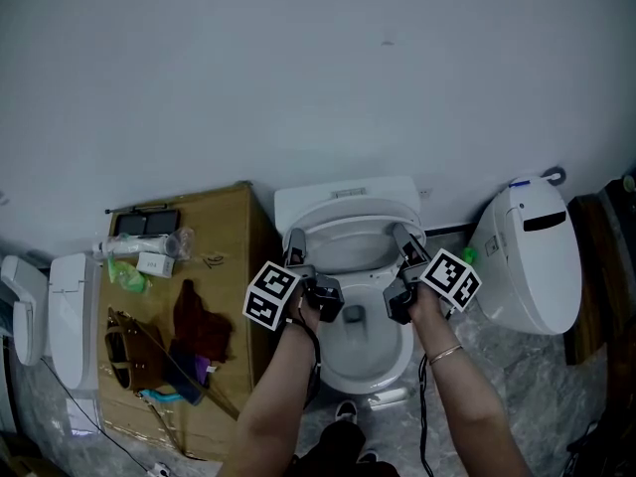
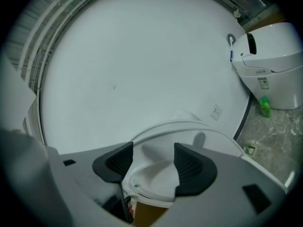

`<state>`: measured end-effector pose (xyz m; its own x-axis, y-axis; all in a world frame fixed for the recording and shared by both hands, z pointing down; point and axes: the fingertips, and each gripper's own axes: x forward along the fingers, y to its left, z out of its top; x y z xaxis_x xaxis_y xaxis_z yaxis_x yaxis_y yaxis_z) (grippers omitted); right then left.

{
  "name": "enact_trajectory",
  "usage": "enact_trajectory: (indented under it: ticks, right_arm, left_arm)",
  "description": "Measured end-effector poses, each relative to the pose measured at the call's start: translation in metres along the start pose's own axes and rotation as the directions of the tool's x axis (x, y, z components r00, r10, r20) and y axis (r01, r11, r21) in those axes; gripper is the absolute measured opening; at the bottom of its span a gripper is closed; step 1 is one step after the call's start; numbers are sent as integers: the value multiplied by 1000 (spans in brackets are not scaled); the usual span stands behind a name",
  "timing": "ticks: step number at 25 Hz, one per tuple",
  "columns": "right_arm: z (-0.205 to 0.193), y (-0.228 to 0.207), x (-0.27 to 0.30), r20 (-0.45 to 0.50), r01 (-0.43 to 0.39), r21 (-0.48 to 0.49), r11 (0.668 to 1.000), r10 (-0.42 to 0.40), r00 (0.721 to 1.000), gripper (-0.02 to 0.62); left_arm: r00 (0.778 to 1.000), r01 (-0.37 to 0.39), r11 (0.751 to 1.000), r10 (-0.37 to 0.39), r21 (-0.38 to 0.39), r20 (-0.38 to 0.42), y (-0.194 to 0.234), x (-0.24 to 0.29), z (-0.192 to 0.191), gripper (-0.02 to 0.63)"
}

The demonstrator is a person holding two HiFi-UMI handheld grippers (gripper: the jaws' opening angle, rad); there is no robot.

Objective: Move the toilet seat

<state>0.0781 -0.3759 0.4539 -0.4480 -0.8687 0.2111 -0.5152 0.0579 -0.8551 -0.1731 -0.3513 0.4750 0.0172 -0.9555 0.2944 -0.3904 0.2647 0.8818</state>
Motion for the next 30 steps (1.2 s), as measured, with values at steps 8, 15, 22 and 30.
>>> enact_trajectory:
  ticks: [8, 15, 22, 30]
  right_arm:
    - [-1, -2, 22, -27, 22, -52, 998, -23, 999, 281]
    - [6, -8, 36, -37, 43, -84, 996, -47, 998, 281]
    - [7, -15, 47, -36, 66, -103, 992, -70, 997, 279]
    - [-2, -16, 41, -81, 61, -215, 975, -80, 994, 275]
  left_arm:
    - [998, 58, 997, -58, 41, -16, -4, 15, 4, 291]
    - [995, 74, 974, -58, 215, -84, -4, 25, 0, 290]
    - [992, 72, 940, -33, 334, -120, -2, 26, -4, 288]
    - [990, 68, 902, -7, 426, -144, -4, 22, -14, 276]
